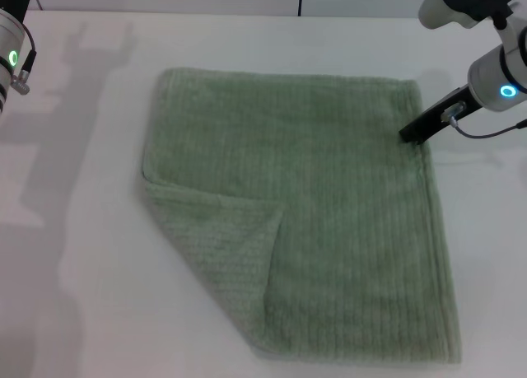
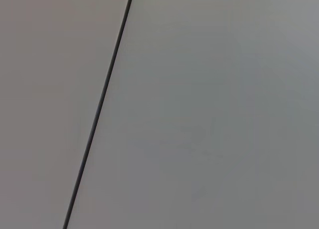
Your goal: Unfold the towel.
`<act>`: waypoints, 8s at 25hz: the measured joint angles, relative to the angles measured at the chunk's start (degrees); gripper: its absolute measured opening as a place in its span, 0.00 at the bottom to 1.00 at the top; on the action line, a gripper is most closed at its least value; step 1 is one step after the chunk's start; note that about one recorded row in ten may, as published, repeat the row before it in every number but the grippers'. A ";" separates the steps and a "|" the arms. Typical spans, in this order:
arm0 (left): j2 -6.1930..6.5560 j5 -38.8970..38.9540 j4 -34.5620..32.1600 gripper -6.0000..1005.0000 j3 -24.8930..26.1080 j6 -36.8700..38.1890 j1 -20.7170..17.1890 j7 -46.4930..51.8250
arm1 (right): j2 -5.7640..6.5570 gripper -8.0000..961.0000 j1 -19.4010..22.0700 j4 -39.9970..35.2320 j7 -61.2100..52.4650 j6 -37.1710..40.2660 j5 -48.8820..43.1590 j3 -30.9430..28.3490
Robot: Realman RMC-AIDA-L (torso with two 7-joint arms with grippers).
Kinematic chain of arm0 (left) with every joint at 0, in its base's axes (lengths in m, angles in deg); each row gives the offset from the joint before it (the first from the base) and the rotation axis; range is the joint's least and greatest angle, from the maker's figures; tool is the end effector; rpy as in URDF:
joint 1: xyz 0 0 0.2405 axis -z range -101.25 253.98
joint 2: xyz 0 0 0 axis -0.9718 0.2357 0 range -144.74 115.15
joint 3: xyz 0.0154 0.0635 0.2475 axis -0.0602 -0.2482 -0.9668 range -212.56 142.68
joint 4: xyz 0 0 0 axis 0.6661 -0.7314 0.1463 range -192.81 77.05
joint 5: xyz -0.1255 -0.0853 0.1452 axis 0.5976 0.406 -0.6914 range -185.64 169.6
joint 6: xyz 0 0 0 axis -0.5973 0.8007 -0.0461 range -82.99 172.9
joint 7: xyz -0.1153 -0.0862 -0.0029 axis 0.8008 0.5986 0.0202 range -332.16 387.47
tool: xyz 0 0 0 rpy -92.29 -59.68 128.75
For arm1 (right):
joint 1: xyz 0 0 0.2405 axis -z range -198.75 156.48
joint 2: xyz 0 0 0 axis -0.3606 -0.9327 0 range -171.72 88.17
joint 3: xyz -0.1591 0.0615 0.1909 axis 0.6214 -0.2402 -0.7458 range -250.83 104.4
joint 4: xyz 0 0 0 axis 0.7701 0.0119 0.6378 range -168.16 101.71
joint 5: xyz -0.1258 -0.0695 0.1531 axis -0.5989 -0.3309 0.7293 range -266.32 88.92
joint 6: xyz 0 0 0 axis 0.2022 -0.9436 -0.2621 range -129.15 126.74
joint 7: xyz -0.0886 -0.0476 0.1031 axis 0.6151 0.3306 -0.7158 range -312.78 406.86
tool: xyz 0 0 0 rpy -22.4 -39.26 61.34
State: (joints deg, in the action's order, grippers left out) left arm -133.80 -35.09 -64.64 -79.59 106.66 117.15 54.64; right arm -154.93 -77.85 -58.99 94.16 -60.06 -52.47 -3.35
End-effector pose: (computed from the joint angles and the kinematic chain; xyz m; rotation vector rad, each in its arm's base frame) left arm -0.2734 0.4245 0.0435 -1.4360 -0.6108 -0.9758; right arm 0.2204 0.4396 -0.0299 -2.5063 0.9508 -0.4234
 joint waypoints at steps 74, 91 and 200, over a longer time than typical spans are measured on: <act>1.06 -101.59 -47.46 0.83 -22.20 23.97 7.90 100.75 | -0.31 0.01 -2.00 3.18 2.00 1.63 -0.42 0.47; 0.47 -101.47 -44.61 0.83 -31.40 20.97 8.22 100.78 | -0.28 0.01 -2.56 3.18 2.01 1.94 -0.46 0.54; 1.22 -114.43 -49.97 0.06 -27.48 41.02 9.13 96.59 | -0.38 0.01 -2.76 3.92 2.82 3.73 -1.16 0.71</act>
State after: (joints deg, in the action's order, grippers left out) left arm -132.57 -149.52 -114.61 -107.07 147.67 126.28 151.23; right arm -155.31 -80.61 -55.08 96.97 -56.33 -53.63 -2.64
